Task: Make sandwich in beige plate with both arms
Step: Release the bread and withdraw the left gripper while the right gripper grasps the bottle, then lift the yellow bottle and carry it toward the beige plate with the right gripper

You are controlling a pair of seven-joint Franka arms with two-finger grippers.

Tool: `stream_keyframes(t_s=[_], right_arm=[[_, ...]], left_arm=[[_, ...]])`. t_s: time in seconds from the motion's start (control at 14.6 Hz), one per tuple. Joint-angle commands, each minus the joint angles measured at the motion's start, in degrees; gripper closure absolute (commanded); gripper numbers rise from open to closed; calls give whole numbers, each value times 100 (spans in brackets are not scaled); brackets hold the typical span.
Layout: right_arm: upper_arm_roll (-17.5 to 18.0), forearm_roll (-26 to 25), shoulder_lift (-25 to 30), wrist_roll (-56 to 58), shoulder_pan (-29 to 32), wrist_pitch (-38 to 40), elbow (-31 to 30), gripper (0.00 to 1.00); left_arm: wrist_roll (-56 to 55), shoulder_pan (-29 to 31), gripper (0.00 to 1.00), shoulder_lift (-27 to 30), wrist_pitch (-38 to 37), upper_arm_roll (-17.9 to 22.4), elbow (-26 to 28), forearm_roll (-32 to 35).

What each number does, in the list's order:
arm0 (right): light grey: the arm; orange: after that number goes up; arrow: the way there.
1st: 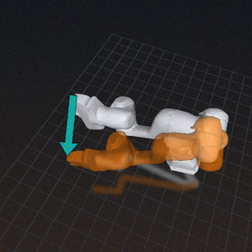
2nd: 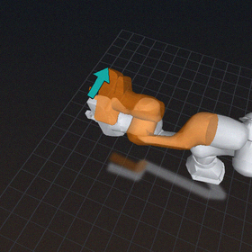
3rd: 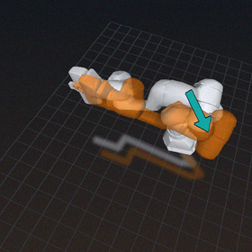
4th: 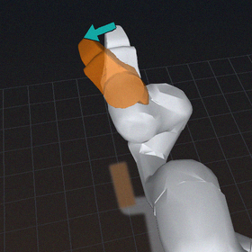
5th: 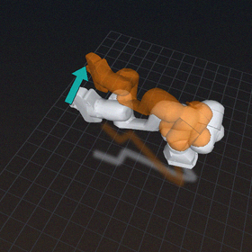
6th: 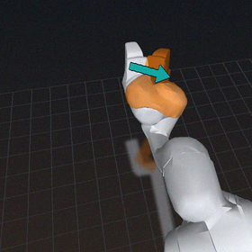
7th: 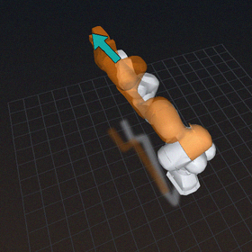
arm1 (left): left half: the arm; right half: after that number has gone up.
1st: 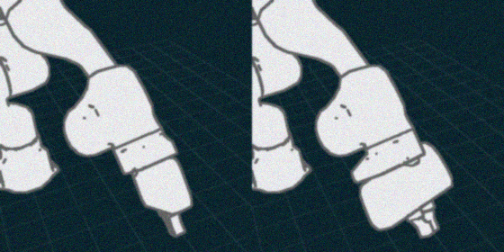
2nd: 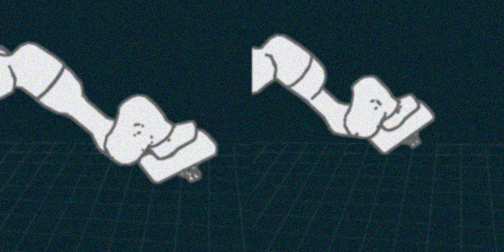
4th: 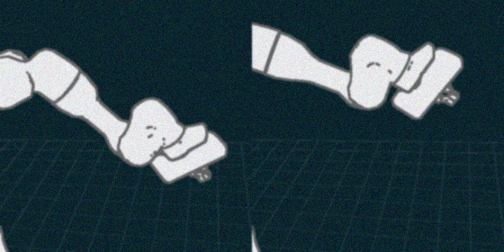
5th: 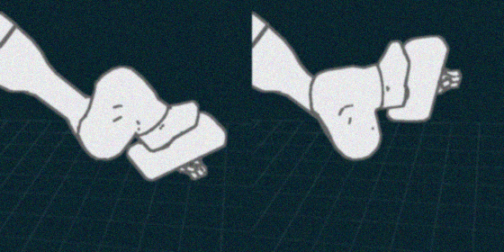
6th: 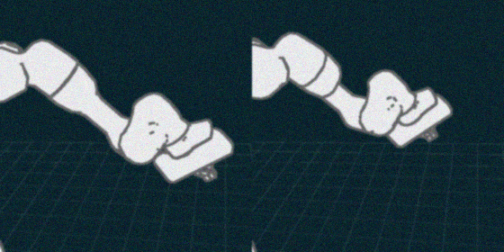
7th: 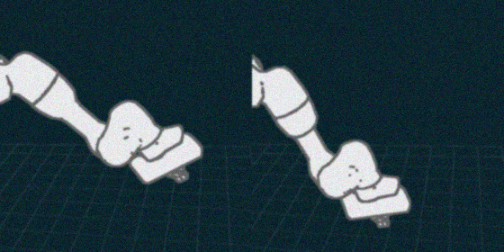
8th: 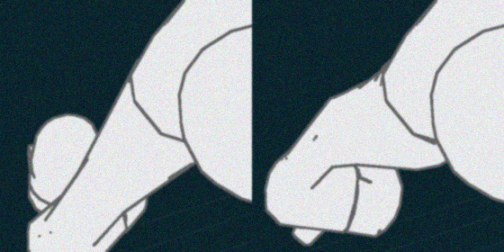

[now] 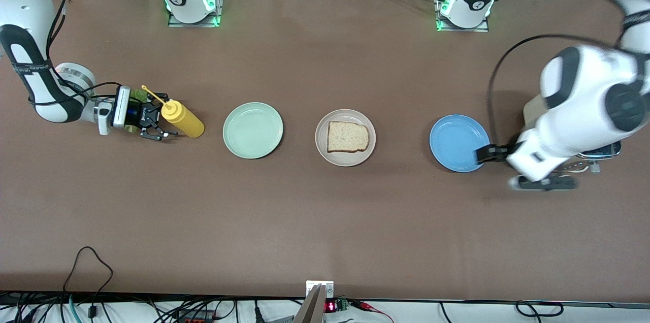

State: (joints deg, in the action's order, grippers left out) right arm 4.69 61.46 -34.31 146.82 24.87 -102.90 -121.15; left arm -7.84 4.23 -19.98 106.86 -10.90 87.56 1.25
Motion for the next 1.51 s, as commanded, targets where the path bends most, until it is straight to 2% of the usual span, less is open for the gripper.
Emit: stream_keyframes(t_s=[0.0,0.21,0.27,0.41,0.55,0.69,1.03,1.44], right_arm=[[6,182,-93,110,-87,25,13,0],[58,190,-102,110,-132,-11,30,0],[76,191,-102,110,-132,-19,30,8],[94,199,-93,119,-140,-19,48,48],[173,217,-93,102,-140,-46,66,80],[208,217,-85,31,-140,-107,66,98],[489,226,371,-635,-228,-247,66,100],[595,147,1101,-1944,-737,-563,48,100]], left_arm=[[432,-133,0,730,-236,394,112,7],[591,-177,0,1109,-893,816,103,-299],[643,-290,0,1241,-1113,1009,112,-405],[609,-432,0,1452,-1308,1090,156,-406],[617,-336,0,1628,-1308,1081,322,-406],[600,-265,0,1865,-1247,1064,603,-406],[635,-265,0,2033,-1256,1020,964,-318],[679,-247,0,2156,-1343,1028,991,-318]])
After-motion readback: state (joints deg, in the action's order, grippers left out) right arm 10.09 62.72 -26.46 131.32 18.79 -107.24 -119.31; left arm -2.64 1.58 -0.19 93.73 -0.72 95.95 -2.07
